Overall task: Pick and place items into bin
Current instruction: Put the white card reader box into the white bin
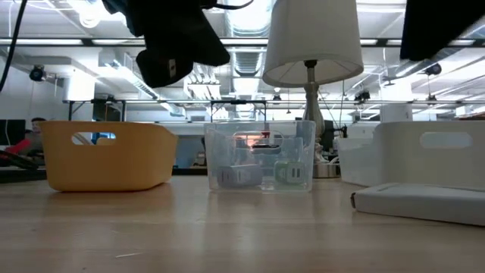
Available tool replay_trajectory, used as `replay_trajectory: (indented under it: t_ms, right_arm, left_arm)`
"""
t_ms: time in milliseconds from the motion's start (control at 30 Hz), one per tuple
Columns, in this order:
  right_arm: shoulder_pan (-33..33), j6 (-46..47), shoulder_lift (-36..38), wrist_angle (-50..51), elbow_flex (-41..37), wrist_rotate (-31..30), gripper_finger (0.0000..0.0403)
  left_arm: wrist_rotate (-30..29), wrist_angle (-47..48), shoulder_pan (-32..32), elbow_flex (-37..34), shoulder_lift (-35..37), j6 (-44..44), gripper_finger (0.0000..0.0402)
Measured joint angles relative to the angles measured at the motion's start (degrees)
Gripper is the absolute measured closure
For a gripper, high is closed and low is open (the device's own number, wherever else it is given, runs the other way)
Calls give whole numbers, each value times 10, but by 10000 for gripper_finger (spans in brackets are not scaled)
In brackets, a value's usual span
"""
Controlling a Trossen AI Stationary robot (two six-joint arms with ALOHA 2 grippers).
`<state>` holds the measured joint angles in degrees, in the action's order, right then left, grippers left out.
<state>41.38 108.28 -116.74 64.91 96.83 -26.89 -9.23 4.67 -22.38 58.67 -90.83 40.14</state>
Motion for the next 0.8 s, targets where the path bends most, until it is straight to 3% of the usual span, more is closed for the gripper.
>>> replay_trajectory:
  t_ms: [100,233,400,533,633,800]
  right_arm:
    - [-5,16,24,78,2,26,394]
    - [-10,30,59,159,-31,119,394]
    - [-22,-49,99,65,-126,238,394]
    - [-23,-61,101,12,-189,239,394]
    - [-22,-68,102,7,-222,240,394]
    - [-29,-104,103,-32,-271,239,394]
  left_arm:
    - [0,-18,-6,0,0,3,402]
    - [2,-32,-18,-1,-20,42,402]
    - [23,-68,-29,3,-82,88,402]
    - [71,-172,-37,4,-141,108,402]
    - [75,-261,-44,6,-172,137,402]
    - [74,-281,-43,28,-207,141,402]
